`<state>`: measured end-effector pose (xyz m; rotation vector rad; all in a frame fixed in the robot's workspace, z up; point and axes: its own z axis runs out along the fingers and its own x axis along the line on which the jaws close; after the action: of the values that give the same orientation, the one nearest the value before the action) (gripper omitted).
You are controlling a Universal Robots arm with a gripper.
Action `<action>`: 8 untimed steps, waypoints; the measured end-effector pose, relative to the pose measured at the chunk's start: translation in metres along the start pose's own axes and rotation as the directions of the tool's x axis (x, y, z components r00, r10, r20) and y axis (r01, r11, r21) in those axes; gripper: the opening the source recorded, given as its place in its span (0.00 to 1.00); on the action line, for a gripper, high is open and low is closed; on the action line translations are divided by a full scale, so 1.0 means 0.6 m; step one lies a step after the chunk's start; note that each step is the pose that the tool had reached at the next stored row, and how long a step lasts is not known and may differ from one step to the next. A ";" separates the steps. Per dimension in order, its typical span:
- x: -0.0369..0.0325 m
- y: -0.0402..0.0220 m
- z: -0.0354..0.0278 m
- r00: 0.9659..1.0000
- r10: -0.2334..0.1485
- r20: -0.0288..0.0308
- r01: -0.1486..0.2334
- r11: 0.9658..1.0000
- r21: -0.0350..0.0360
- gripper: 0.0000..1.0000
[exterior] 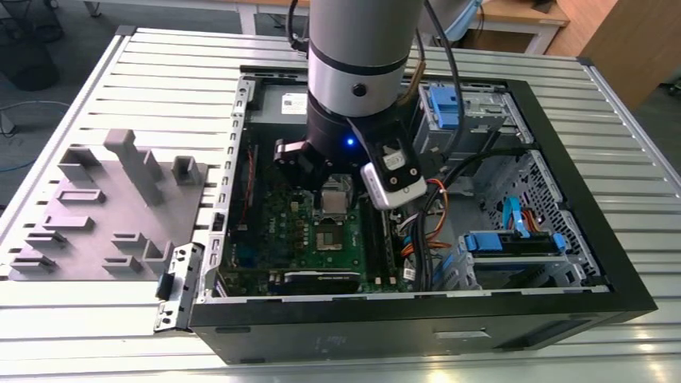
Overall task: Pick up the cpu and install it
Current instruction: 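Place the cpu into insertion slot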
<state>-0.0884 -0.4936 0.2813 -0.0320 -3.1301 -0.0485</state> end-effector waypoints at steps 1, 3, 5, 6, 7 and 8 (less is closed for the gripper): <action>0.000 0.000 0.003 1.000 0.000 0.000 0.000 1.000 0.000 0.47; 0.000 0.000 0.009 1.000 0.000 0.000 0.000 1.000 0.000 0.47; 0.000 0.000 0.015 1.000 0.000 0.000 0.000 1.000 0.000 0.47; 0.000 -0.001 0.018 1.000 0.000 0.000 0.000 1.000 0.000 0.47; 0.000 -0.001 0.020 1.000 0.000 0.000 0.000 1.000 0.000 0.47; 0.000 -0.001 0.022 1.000 0.000 0.000 0.000 1.000 0.000 0.47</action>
<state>-0.0884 -0.4936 0.2680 -0.0320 -3.1301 -0.0479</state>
